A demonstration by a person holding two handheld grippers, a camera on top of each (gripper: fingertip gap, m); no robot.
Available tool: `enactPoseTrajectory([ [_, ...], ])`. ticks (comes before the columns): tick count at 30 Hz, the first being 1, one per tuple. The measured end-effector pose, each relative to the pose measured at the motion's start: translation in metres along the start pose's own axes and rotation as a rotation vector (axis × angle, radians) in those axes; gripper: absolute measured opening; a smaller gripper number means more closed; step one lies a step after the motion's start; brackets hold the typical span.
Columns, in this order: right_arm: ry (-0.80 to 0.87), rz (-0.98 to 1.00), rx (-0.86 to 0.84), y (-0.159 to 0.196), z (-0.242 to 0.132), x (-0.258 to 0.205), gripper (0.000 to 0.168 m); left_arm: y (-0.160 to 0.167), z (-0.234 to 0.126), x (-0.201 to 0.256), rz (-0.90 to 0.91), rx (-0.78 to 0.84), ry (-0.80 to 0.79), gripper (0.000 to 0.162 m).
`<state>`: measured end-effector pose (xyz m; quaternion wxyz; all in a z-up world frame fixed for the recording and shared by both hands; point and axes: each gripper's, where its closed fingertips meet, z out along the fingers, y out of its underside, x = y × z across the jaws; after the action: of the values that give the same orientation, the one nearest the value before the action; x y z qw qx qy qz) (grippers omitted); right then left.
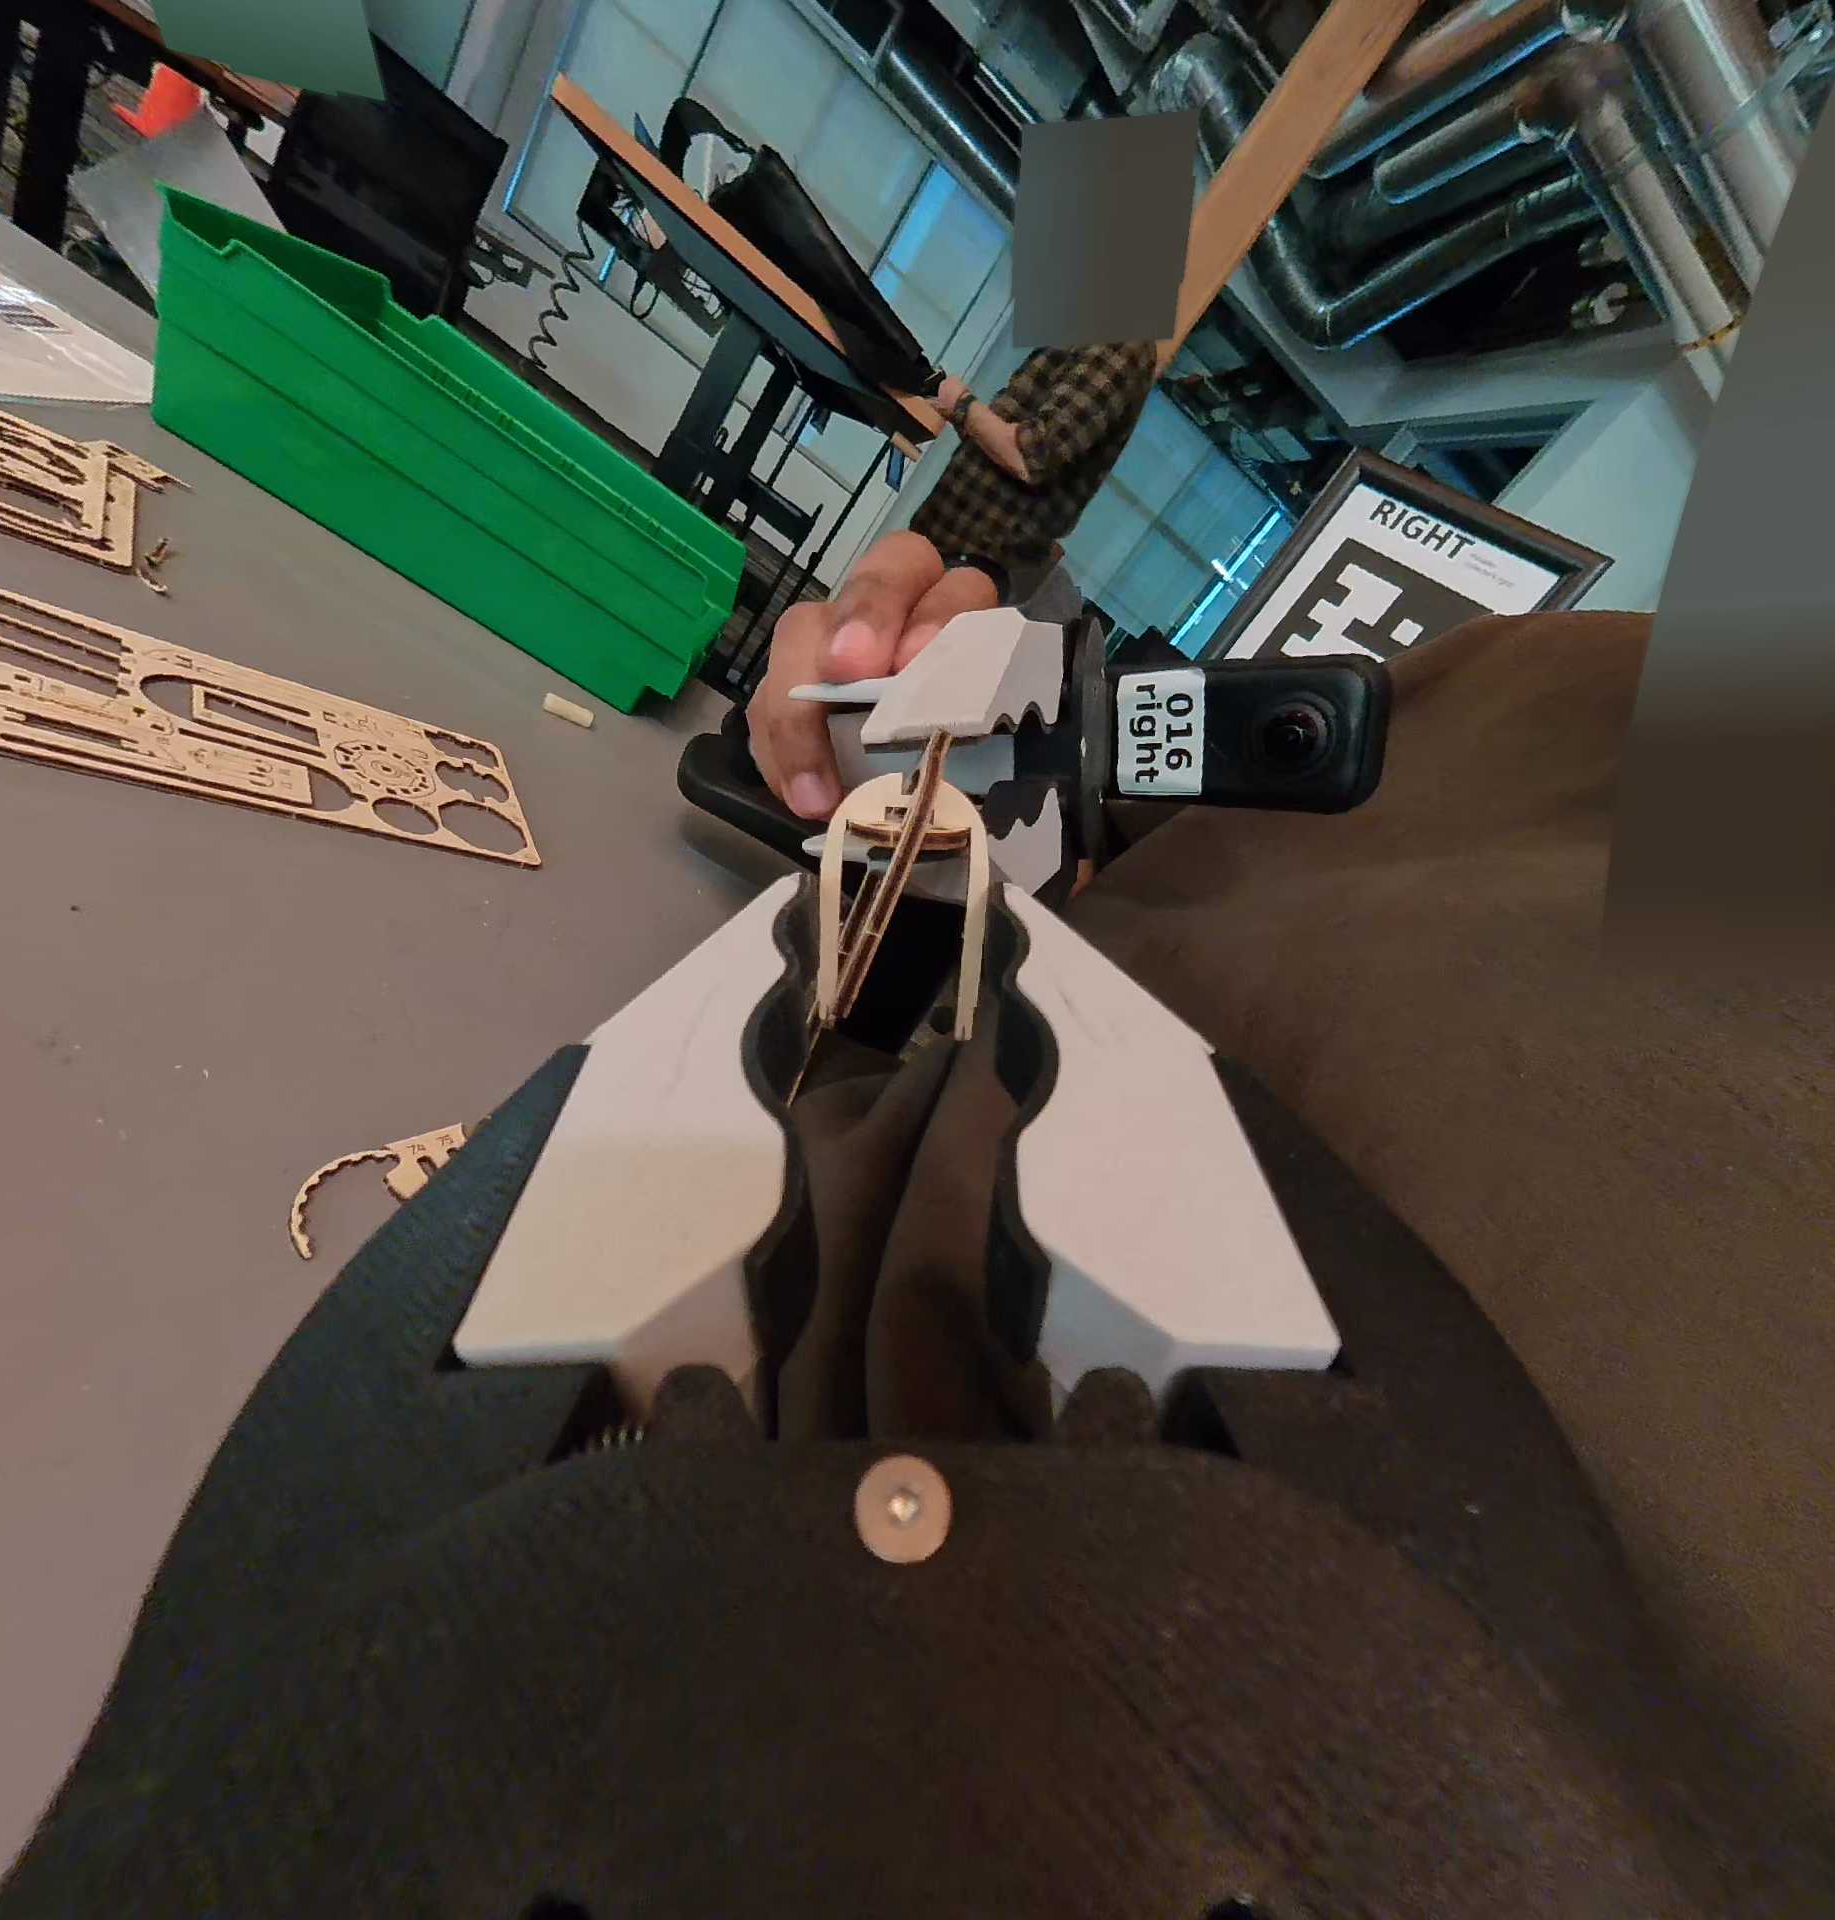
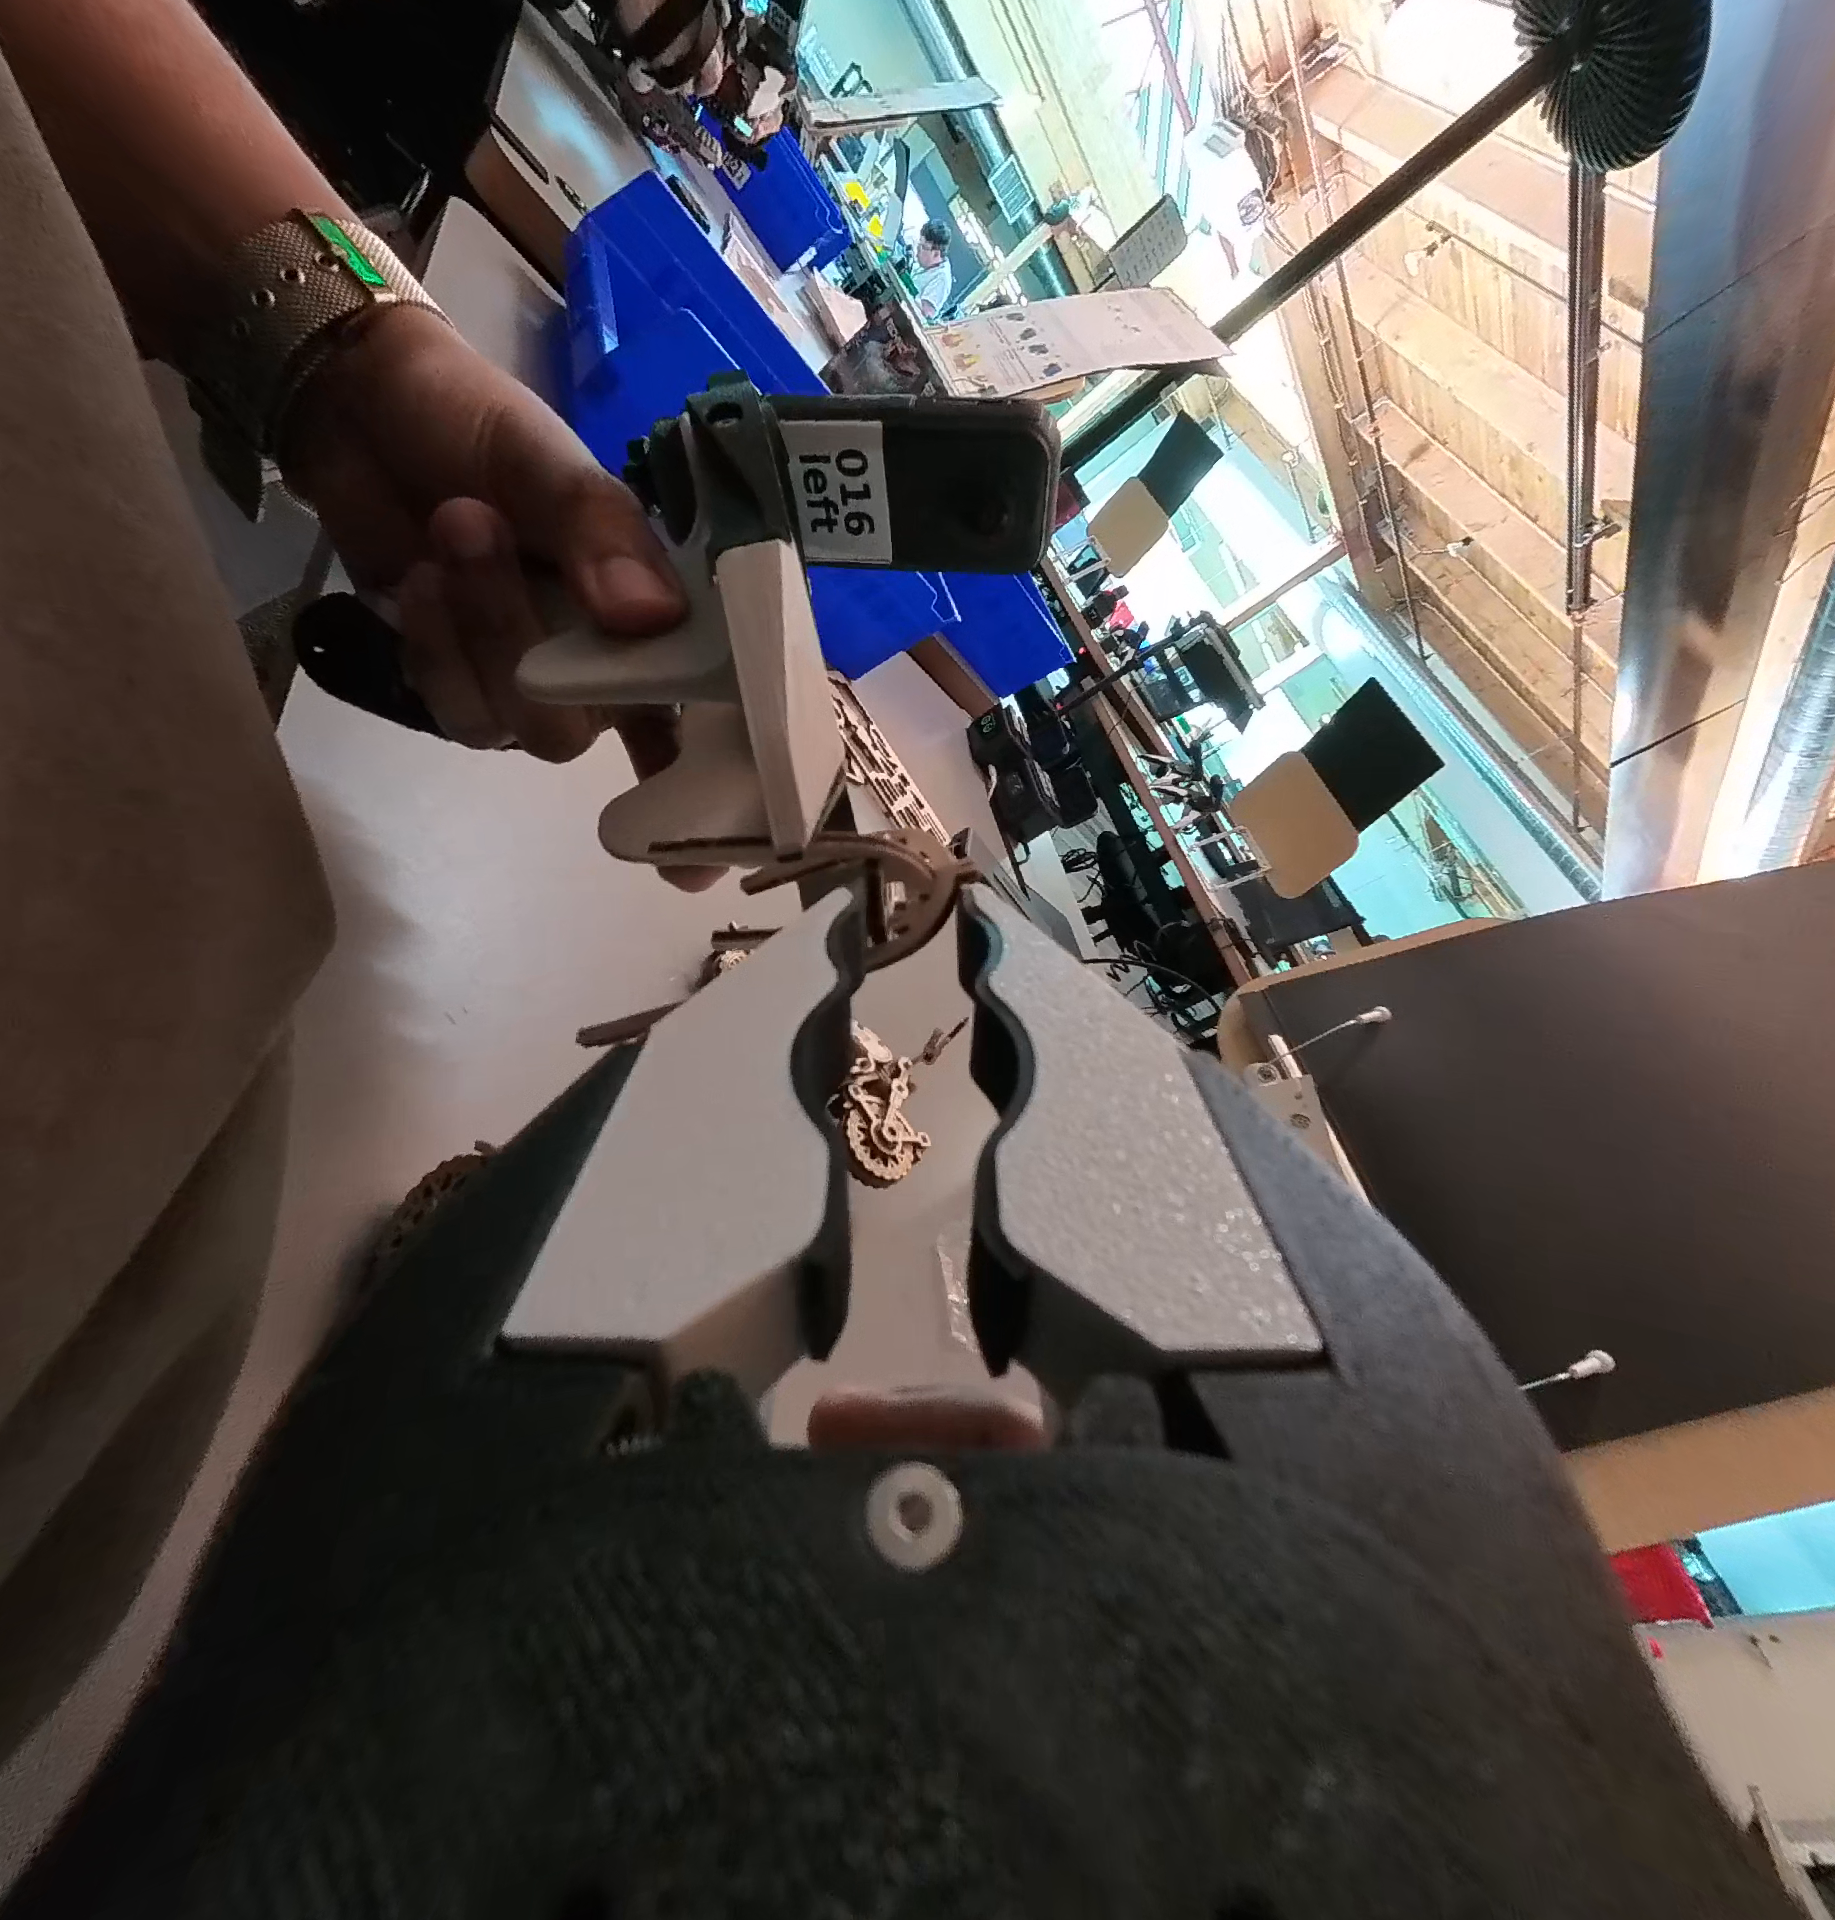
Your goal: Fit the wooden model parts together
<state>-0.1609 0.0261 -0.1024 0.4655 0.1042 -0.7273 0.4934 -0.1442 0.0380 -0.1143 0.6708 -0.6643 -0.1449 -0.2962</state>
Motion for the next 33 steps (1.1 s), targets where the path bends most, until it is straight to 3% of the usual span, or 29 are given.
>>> enactPoseTrajectory([
  [13,-0.016,0.118,0.001,0.003,-0.003,0.007,0.013,-0.006,-0.007,-0.004,0.034,0.016,-0.042,0.039],
  [18,-0.070,0.166,-0.028,0.011,-0.002,0.000,0.013,-0.020,-0.021,-0.008,0.275,0.056,-0.202,0.038],
  [24,-0.216,0.327,-0.075,0.021,-0.002,-0.017,0.014,-0.001,-0.015,-0.021,0.651,-0.142,-0.458,0.037],
  [33,-0.354,0.474,-0.091,0.024,-0.007,-0.030,0.014,0.019,0.000,-0.022,0.704,-0.225,-0.427,0.020],
])
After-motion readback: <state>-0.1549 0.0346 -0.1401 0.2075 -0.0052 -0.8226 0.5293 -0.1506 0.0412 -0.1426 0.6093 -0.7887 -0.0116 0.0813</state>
